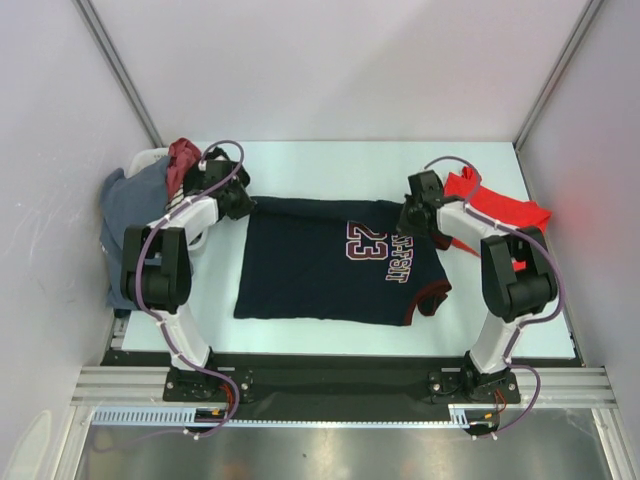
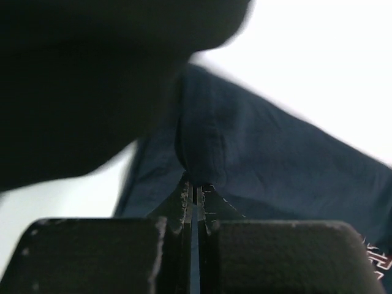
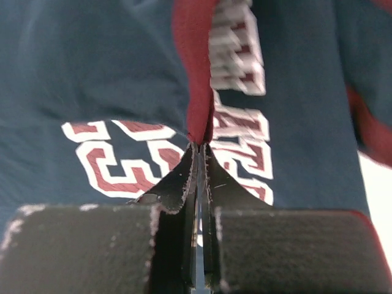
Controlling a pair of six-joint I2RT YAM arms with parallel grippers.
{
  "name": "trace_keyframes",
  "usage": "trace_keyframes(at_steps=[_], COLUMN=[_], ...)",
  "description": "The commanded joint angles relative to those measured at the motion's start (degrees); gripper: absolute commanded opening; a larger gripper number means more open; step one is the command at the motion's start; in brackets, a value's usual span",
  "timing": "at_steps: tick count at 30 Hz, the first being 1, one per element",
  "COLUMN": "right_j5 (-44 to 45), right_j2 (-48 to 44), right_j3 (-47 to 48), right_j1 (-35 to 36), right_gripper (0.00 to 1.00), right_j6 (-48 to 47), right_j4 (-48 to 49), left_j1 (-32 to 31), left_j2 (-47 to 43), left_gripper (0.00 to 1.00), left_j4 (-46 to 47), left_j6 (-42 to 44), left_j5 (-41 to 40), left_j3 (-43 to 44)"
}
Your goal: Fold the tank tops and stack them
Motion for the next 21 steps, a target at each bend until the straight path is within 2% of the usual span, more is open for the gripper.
trace_keyframes(at_steps=[1,9,21], right_j5=[2.7,3.5,0.5], right_j2=[-6.8,-11.7,-6.7], right_j3=[-4.5,-10.4,-11.5], right_j1=[0.2,0.6,-2.5], right_gripper=[0.0,0.0,0.0], right_j6=[1.6,1.4,1.7], right_j4=[3.8,4.4,7.7], left_j1=[2.2,3.5,3.4], left_j2=[-3.6,-5.4,-4.9], left_gripper=[0.0,0.0,0.0], left_j4=[-0.7,-3.1,-1.1], left_j6=[1.6,3.3,4.3], left_j5=[-1.0,0.0,2.6], left_j3=[-1.5,-3.8,-9.8])
